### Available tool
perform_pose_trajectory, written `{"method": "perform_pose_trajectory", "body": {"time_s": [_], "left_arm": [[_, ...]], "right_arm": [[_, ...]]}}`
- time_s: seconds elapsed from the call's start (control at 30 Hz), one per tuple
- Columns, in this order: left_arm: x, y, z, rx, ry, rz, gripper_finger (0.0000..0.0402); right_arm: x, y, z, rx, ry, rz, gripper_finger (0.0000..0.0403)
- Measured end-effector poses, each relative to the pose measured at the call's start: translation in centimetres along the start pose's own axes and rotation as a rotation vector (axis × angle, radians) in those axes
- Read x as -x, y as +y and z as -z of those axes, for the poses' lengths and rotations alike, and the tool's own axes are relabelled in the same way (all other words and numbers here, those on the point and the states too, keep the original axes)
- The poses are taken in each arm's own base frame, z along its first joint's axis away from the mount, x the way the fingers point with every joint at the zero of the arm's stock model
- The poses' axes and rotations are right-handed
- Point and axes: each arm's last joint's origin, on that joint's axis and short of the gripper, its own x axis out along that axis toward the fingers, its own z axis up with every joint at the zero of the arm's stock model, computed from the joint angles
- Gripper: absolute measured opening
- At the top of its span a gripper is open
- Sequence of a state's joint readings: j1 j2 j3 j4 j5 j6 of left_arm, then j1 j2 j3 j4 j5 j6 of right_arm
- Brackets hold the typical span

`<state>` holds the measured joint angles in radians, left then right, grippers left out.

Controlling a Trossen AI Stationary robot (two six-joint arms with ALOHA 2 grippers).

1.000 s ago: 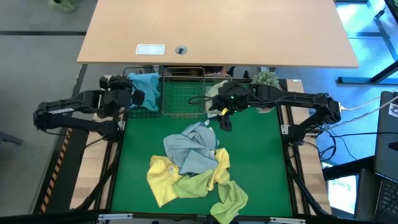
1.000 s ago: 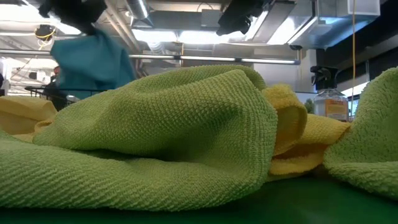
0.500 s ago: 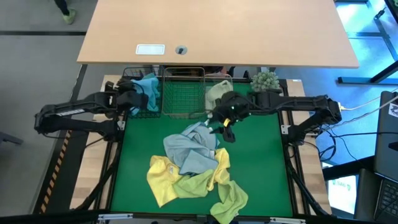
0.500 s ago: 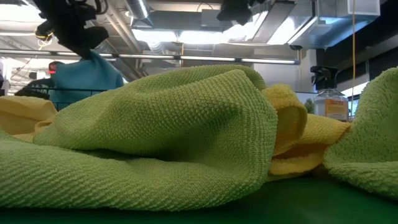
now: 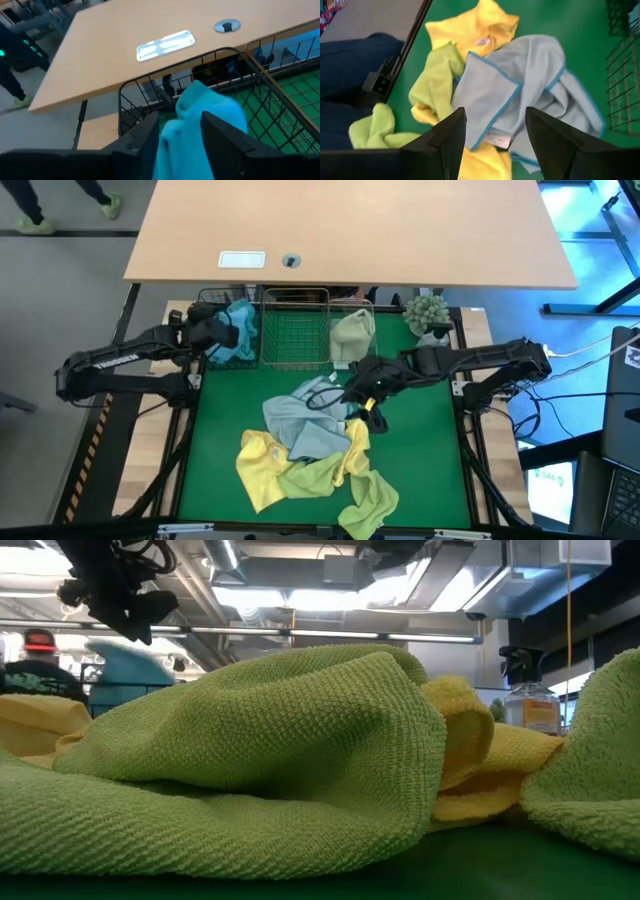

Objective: Sort microfiber towel by color & place in baskets
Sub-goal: Put the blue microfiber cloth into the black wire basket, then put the light blue microfiber cloth into the black wire basket

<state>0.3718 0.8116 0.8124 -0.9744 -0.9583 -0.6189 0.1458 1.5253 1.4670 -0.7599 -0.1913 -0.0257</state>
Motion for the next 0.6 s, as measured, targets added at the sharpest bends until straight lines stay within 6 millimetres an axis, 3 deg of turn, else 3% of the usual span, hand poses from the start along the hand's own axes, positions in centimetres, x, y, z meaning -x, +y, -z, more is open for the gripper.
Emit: {"method": "perform_pose_trajectory", "body": {"time_s": [0.33, 0.6], "left_arm": [[0.1, -0.7, -1.3, -0.015, -0.057, 0.119, 0.0168], [1.0, -2.3, -3.2, 0.013, -0.123, 0.551, 0.0169]], "right_arm": [[-0.1, 0.7, 0.7, -0.001, 0.071, -0.014, 0.0205], [0.0, 0.6, 1.2, -0.048, 0.122, -0.013, 0.0205]]}}
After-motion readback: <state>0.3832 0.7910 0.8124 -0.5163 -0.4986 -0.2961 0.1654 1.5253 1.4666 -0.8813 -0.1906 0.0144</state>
